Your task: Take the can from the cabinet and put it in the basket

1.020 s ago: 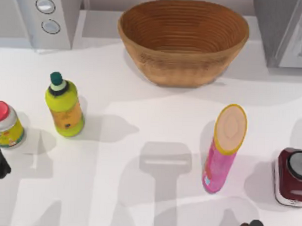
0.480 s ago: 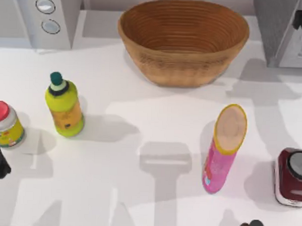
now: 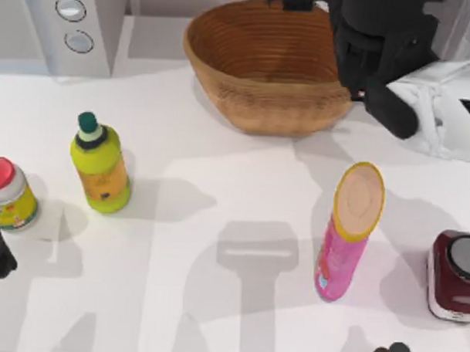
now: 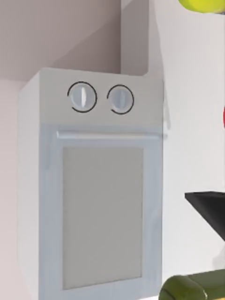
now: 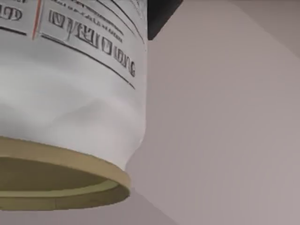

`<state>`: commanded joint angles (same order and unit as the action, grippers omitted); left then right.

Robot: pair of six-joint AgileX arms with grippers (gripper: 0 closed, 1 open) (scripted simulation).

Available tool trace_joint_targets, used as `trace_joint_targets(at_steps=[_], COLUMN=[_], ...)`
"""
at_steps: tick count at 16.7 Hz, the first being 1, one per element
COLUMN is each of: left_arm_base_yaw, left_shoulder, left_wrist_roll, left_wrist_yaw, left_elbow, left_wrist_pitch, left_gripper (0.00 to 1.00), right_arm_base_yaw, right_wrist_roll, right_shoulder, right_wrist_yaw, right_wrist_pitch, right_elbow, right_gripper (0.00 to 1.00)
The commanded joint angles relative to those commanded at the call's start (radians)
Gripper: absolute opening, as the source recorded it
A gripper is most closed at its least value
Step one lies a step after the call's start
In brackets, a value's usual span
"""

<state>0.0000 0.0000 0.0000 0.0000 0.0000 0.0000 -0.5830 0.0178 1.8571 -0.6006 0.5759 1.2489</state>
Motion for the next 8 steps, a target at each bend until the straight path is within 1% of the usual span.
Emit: trace_joint_targets(at_steps=[4, 8], left_arm_base_yaw=[0.000, 0.000], left_shoulder=[0.000, 0.000], left_wrist_roll=[0.000, 0.000], left_wrist_yaw=[0.000, 0.000], left_elbow=[0.000, 0.000], left_wrist_pitch=[0.000, 0.000], left_gripper=[1.00, 1.00], right_arm_base_yaw=[-0.055, -0.064], right_wrist_roll=[0.002, 0.002], right_shoulder=[0.164, 0.186], right_wrist_yaw=[-0.059, -0.068], right_wrist_pitch=[0.056, 0.064], right_elbow=[0.121, 0.140], right_gripper=[0.00, 0.00])
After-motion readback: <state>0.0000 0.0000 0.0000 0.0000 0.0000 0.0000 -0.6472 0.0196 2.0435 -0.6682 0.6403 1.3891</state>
